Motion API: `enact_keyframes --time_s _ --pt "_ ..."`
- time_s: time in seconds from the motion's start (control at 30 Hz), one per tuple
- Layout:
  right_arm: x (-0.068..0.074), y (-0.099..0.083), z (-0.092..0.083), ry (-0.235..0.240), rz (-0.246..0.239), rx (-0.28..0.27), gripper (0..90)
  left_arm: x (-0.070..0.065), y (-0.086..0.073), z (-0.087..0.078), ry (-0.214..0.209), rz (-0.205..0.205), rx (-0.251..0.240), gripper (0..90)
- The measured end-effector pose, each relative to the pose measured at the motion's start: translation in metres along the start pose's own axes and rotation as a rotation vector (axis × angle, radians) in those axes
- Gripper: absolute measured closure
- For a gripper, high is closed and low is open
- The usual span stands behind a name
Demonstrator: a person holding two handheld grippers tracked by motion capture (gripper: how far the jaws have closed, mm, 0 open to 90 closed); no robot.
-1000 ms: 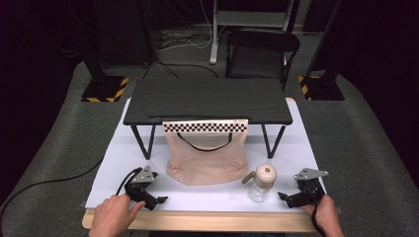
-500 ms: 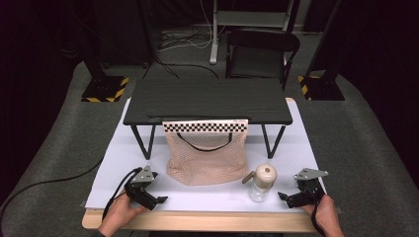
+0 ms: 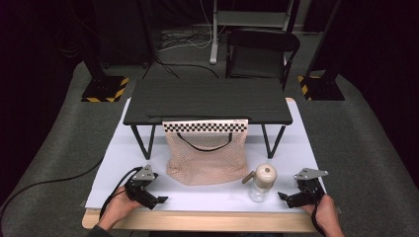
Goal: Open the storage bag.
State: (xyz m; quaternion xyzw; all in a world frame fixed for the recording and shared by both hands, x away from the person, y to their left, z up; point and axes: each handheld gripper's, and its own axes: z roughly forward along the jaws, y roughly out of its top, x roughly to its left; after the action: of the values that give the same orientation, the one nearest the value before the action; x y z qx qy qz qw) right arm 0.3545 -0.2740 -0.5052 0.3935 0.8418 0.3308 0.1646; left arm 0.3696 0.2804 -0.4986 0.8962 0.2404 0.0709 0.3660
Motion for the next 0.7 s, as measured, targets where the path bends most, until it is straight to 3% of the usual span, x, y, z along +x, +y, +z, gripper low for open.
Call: enact_keyframes --time_s 0.2,0.47,0.7 --pt "0.000 0.000 0.000 0.000 0.000 -0.001 0.0 -0.009 0.013 -0.011 0.007 0.043 0.012 2.4" --pt "0.000 0.000 0.000 0.001 0.002 -0.002 0.0 -0.022 0.038 -0.029 0.024 0.102 -0.009 1.9" --pt "0.000 0.000 0.000 0.002 0.003 -0.004 0.0 -0.026 0.057 -0.032 0.018 0.136 -0.006 1.0"
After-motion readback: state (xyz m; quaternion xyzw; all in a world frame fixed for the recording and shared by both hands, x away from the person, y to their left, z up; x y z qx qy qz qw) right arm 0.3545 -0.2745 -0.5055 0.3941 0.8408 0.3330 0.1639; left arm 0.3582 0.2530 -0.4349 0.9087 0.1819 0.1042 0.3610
